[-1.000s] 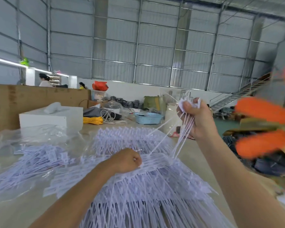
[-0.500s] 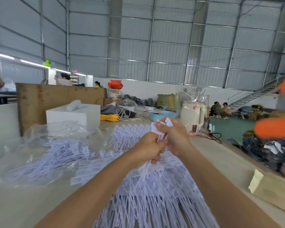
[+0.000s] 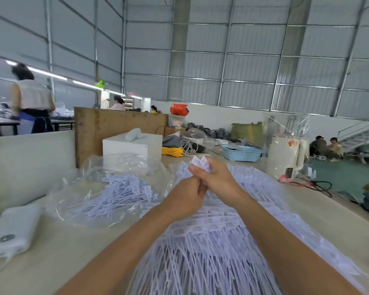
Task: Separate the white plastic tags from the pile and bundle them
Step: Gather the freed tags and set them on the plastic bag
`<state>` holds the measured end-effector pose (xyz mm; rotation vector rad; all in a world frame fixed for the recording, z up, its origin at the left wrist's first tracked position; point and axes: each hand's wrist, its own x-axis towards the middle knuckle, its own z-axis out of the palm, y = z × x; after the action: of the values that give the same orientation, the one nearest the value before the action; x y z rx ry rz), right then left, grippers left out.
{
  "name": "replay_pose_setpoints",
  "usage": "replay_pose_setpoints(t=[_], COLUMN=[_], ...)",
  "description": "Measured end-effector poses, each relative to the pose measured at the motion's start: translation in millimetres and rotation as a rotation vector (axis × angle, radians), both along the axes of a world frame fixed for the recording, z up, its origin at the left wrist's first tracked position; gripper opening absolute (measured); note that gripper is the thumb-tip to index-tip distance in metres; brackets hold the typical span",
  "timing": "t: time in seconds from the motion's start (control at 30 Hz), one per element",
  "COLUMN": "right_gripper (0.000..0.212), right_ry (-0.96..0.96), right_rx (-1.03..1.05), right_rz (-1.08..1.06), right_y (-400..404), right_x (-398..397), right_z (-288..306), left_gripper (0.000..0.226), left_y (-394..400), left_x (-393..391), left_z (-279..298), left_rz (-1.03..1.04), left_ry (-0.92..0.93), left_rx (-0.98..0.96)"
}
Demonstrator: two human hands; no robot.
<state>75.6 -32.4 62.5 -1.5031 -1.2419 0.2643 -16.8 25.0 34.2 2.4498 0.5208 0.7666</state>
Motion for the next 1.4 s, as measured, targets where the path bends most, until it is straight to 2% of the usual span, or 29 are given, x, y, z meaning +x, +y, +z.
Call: replay_pose_setpoints(t=[0.13,0.23,0.27,0.33,0.37,0.43,0.53,0.7,0.8,0.9,1.03,1.1,1.17,1.27,1.33,1.37,1.4], right_gripper=[0.011,0.01,0.014,0.041,0.052,0.06,0.058,0.054,0.048,0.04,0.032,0.029,0.028,0.027,0.027,0.026,0.024], right_ry=[0.017,0.053,0.073,0.021,-0.043,-0.223,-0.442,-0.592,-0.614,-0.611,-0.54,-0.51,-0.495,-0.425,-0.382,-0.358,-0.334], right_rx=[0.117,0.037,-0.021,-0.151,-0.218,-0.334,-0.512,-0.665,-0.711,-0.718,-0.65,-0.593,-0.532,-0.432,-0.388,-0.379,-0.376], right_rz=[-0.071,-0.007,0.036,0.065,0.062,0.046,0.08,0.099,0.095,0.096,0.108,0.108,0.092,0.022,-0.038,-0.063,-0.083], right_y=[47,83,94,115,123,134,143,150,152,152,146,136,120,84,55,39,23], right_x=[-18,-32,-36,-40,-40,-38,-28,-19,-19,-20,-21,-20,-12,11,31,41,50], right_z=[-6,-13,-16,-24,-28,-38,-53,-71,-73,-74,-70,-60,-43,-17,-7,-6,-8], left_gripper=[0.027,0.018,0.016,0.017,0.022,0.03,0.034,0.034,0.034,0.035,0.045,0.053,0.054,0.042,0.028,0.024,0.023], left_y=[30,61,74,103,118,147,181,202,199,197,188,180,169,141,112,96,79], left_x=[-30,-59,-68,-83,-90,-99,-101,-76,-68,-70,-73,-75,-75,-68,-56,-49,-42], left_z=[-8,-15,-18,-24,-28,-36,-48,-64,-68,-72,-68,-61,-51,-33,-19,-12,-6], left_rz=[0.218,0.327,0.36,0.45,0.496,0.564,0.578,0.55,0.604,0.568,0.597,0.627,0.641,0.574,0.389,0.247,0.091], left_ry=[0.029,0.051,0.088,0.202,0.27,0.373,0.425,0.55,0.669,0.72,0.757,0.719,0.597,0.22,-0.023,-0.032,0.033], left_rx=[0.13,0.249,0.271,0.31,0.317,0.319,0.324,0.455,0.597,0.697,0.694,0.692,0.726,0.686,0.558,0.486,0.418])
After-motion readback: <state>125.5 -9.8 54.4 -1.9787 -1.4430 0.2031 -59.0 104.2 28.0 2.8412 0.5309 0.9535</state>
